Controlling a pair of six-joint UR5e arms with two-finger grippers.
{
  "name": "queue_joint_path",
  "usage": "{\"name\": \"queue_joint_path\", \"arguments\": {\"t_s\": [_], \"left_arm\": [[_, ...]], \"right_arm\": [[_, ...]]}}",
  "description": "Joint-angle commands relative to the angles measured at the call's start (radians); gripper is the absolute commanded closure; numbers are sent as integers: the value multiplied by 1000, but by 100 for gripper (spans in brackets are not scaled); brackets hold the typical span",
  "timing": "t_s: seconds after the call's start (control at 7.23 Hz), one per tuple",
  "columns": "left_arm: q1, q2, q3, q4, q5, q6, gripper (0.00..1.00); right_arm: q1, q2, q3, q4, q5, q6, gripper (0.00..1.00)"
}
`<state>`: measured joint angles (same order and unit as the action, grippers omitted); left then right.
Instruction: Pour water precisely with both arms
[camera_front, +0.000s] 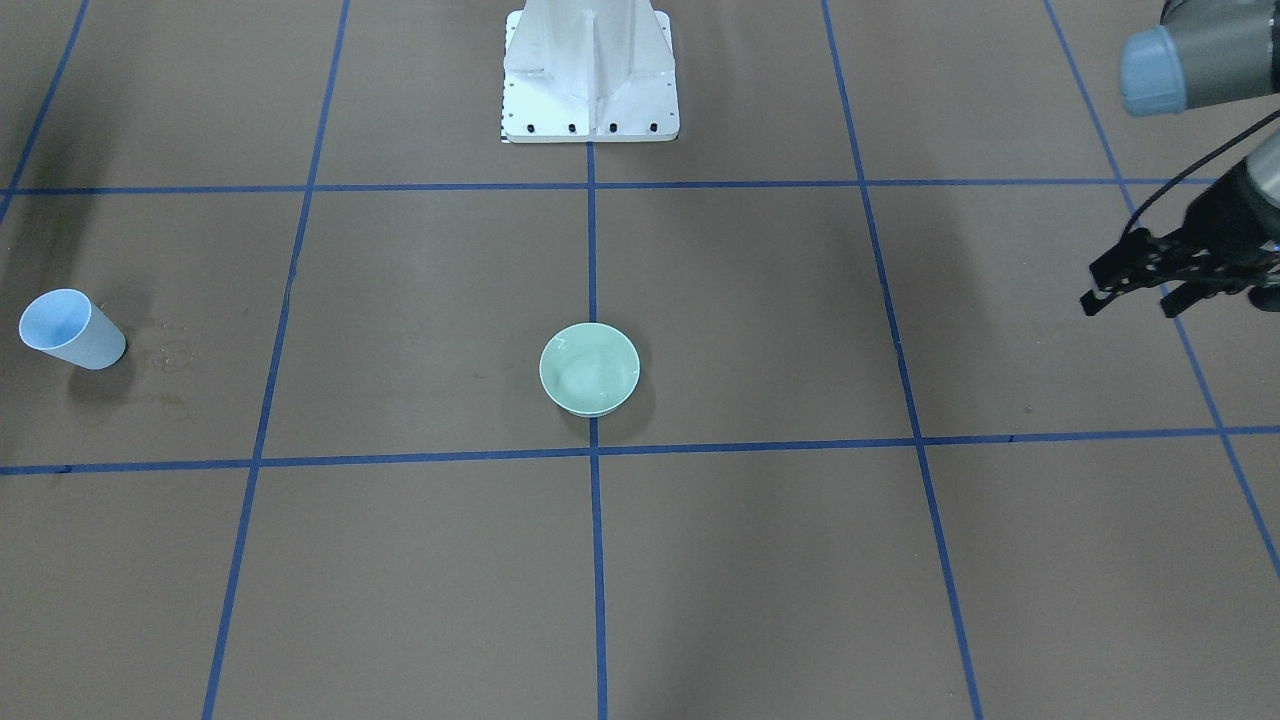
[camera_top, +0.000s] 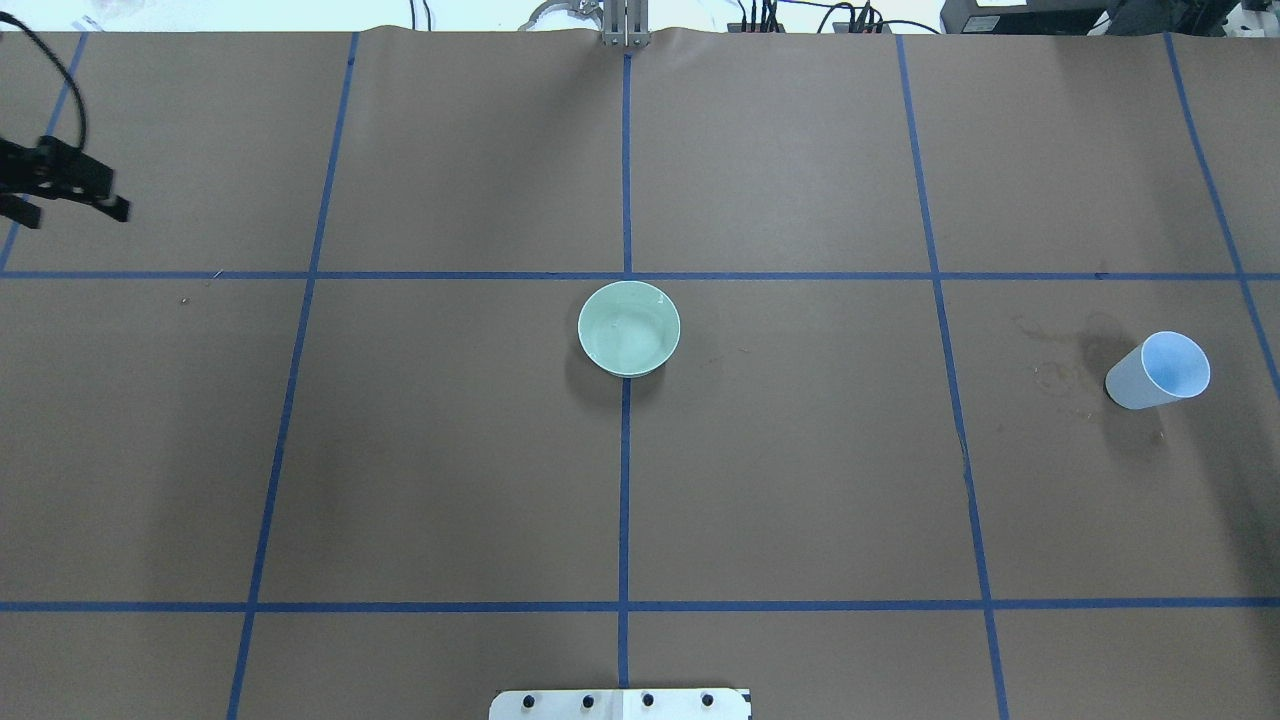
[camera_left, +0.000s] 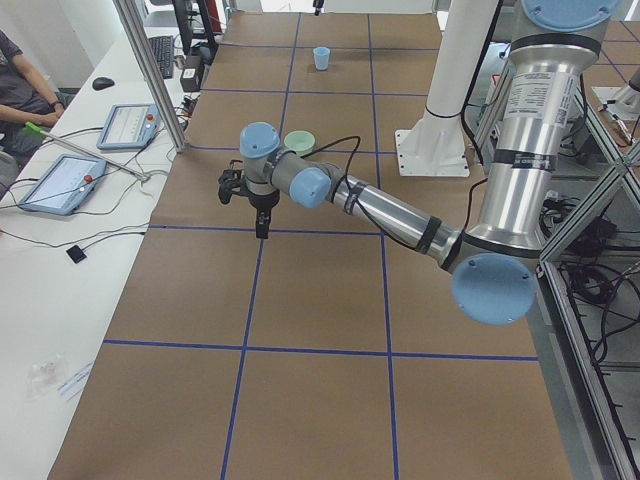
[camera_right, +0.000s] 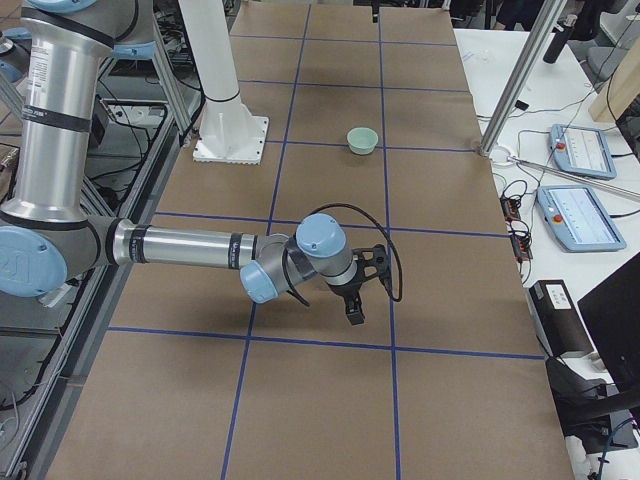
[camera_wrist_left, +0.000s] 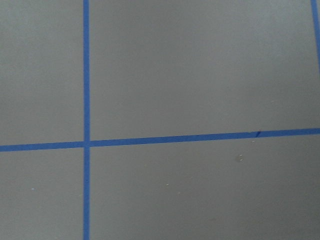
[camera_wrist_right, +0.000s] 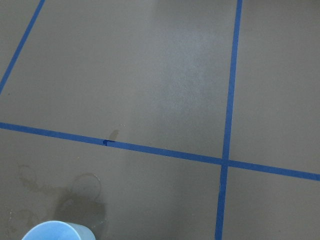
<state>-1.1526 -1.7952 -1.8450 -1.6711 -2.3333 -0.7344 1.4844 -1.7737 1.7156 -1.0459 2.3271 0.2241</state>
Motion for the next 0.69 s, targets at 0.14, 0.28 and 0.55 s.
{"name": "queue_joint_path", "arguments": {"t_s": [0.14,0.28,0.55], "left_arm": [[337,-240,25,11,182,-400,1],[381,-318,102,13,196,-428,3],[448,-502,295,4,196,-505,4]], "right_arm": [[30,34,-4,-149,72,-92,1],[31,49,-1,-204,87,-129,1],[52,80,7,-333,142,-208,1]]}}
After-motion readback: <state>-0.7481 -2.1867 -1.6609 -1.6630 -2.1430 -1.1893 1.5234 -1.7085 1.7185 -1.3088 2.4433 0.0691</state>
